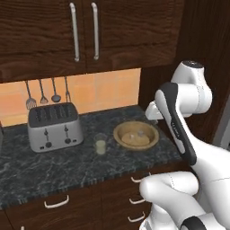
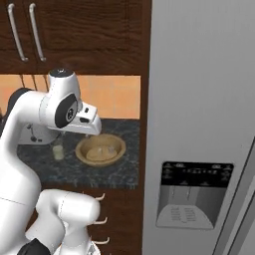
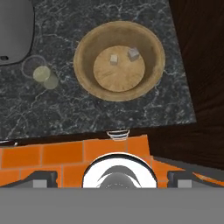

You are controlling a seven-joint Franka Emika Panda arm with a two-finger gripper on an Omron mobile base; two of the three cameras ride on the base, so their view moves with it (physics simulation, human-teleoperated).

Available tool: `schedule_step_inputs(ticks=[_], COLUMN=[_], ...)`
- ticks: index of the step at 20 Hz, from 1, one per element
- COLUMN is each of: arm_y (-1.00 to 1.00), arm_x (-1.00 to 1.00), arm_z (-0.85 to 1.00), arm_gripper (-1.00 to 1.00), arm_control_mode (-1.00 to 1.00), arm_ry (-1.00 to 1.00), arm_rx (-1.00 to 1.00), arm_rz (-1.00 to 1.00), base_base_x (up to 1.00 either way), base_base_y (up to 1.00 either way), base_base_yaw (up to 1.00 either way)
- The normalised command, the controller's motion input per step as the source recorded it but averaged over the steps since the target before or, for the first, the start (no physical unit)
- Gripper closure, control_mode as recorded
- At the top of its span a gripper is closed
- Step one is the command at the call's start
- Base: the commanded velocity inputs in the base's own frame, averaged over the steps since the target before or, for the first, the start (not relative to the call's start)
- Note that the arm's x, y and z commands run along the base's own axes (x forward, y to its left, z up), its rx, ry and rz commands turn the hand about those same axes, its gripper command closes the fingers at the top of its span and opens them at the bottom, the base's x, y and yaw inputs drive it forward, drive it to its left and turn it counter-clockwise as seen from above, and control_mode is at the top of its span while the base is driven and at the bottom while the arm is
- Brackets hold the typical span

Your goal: Grab a lemon wedge from the fridge and one ice cube from the ice bowl, and put them in the glass of lemonade.

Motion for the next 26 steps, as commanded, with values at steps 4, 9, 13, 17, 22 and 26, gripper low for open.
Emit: schedule_step_inputs(ticks=[4, 9, 13, 17, 22, 26], arm_y=[0.00, 0.00, 0.00, 0.00, 0.04, 0.12], arm_x=[0.00, 0.00, 0.00, 0.00, 0.00, 0.21], arm_z=[0.00, 0.00, 0.00, 0.00, -0.13, -0.93], arm_gripper=[-1.00, -1.00, -1.00, -1.00, -1.00, -1.00], arm_control_mode=[1.00, 1.00, 1.00, 1.00, -1.00, -1.00], arm_ry=[0.00, 0.00, 0.00, 0.00, 0.01, 0.12], arm_rx=[0.00, 0.00, 0.00, 0.00, 0.00, 0.05], arm_rz=[0.00, 0.00, 0.00, 0.00, 0.00, 0.00], base_base_x=[0.65, 0.39, -0.20, -0.42, -0.10, 0.00], base_base_y=[0.03, 0.01, -0.19, -0.04, 0.09, 0.00], base_base_yaw=[0.00, 0.00, -0.07, 0.00, 0.00, 0.00])
